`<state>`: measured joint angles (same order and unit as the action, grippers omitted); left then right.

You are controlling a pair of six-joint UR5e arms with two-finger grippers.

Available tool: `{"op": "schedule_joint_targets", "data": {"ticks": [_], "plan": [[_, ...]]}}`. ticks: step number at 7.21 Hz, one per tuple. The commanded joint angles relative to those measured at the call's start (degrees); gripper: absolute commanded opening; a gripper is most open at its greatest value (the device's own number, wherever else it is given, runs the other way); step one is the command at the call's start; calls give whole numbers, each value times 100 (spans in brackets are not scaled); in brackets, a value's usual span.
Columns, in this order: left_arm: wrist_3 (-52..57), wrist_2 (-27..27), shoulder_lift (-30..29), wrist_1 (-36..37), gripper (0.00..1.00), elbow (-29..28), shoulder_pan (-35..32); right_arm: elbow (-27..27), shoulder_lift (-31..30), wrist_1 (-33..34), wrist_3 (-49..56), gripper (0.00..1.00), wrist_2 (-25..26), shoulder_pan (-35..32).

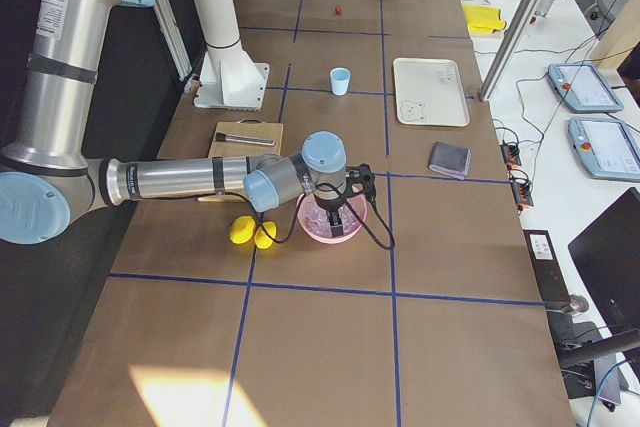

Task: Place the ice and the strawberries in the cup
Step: 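Move the right gripper over the pink bowl of ice cubes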

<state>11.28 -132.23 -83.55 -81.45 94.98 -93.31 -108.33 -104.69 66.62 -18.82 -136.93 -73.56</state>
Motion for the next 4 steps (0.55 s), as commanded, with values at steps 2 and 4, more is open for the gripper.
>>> {"op": "schedule_joint_targets", "data": {"ticks": [2,4], "plan": [[6,-13,23,6,100,3,-3,-4,-34,-693,-948,98,474,720],[6,-22,14,-3,100,12,-3,-4,-69,-694,-948,97,624,878]]}}
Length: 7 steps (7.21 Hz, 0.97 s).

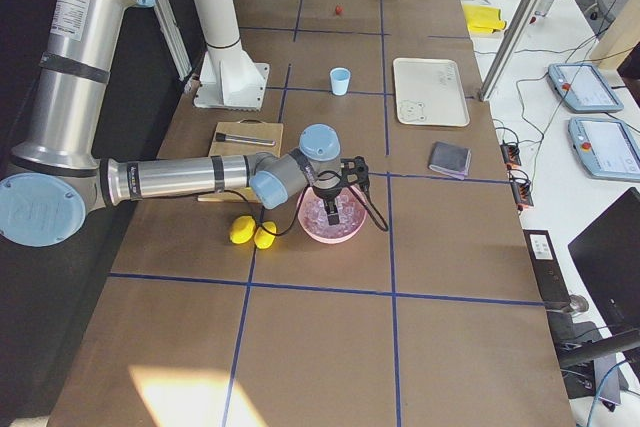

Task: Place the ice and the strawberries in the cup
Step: 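Lower the right gripper into the bowl and grasp an ice cube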

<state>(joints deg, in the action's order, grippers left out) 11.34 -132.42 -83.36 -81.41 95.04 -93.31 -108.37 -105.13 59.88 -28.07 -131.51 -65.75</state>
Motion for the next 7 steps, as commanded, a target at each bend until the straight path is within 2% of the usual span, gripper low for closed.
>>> {"op": "schedule_joint_targets", "data": {"ticks": [1,4,7], "plan": [[0,-3,-5,-7,100,6,5,8,-68,-20,-23,92,160,211],[0,-3,-5,-7,100,6,-3,35,-130,-11,-23,90,477,536],[0,-3,3,-7,100,-3,-3,70,-130,15,-23,85,486,625]]}}
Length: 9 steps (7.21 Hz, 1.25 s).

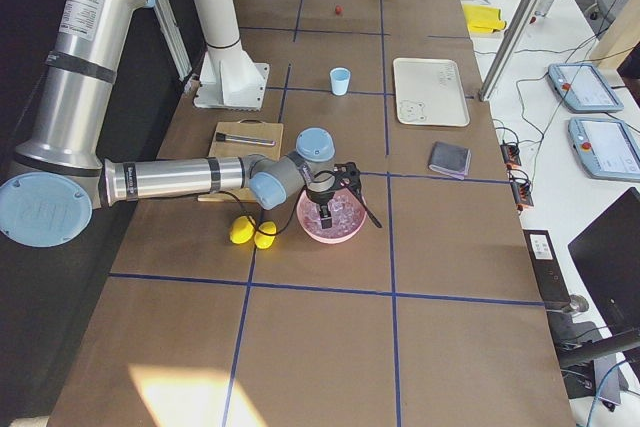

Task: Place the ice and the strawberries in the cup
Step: 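Lower the right gripper into the bowl and grasp an ice cube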

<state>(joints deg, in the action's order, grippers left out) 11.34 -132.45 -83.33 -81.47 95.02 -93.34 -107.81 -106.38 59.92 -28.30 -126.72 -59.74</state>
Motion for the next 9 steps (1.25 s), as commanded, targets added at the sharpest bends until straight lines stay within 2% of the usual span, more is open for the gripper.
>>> {"op": "schedule_joint_targets", "data": {"ticks": [1,4,5,6,7,9], "plan": [[0,0,1,0,100,-1,0,49,3,19,0,83,6,32],[0,0,1,0,100,-1,0,58,3,37,0,60,6,32],[0,0,1,9,100,-1,0,58,-6,37,0,33,6,23],[0,0,1,9,100,-1,0,58,-6,37,9,15,-2,23],[0,0,1,9,100,-1,0,58,-6,28,9,5,-2,15],[9,-9,1,9,100,-1,8,-12,-58,28,44,3,-37,-12]]}}
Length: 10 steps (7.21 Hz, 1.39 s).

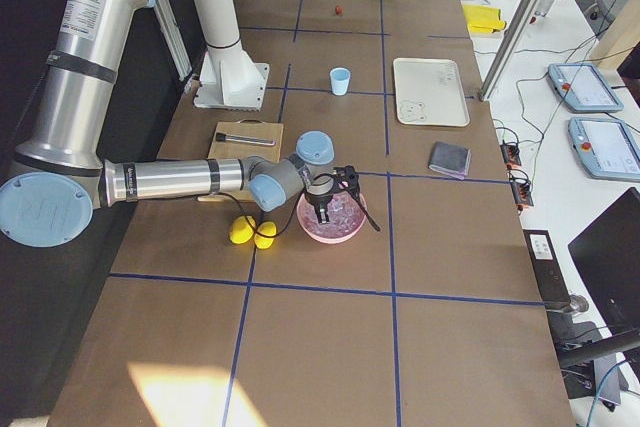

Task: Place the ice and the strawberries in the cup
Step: 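Lower the right gripper into the bowl and grasp an ice cube, then lift the ice cube and carry it over the light-blue cup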

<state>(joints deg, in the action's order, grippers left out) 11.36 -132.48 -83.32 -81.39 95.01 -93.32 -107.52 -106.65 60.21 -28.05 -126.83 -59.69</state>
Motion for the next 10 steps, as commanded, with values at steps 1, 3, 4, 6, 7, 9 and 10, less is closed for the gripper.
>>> {"op": "schedule_joint_targets", "data": {"ticks": [1,3,4,6,7,9,10], "plan": [[-2,2,0,0,100,0,7,-180,-40,8,27,3,-104,-173],[6,-6,0,0,100,0,7,-558,-101,25,36,3,-271,-708],[6,-6,0,0,100,0,7,-786,-32,304,36,3,-289,-867],[6,-6,0,0,100,0,7,-1497,948,2291,19,0,-298,-808],[6,-6,0,0,100,0,-2,-1561,1563,2954,-25,0,-298,-659],[6,-6,0,0,100,0,7,-1527,2444,3294,-636,0,-184,103],[6,-15,-9,0,100,0,7,-1500,2857,3347,-1198,0,-62,585]]}}
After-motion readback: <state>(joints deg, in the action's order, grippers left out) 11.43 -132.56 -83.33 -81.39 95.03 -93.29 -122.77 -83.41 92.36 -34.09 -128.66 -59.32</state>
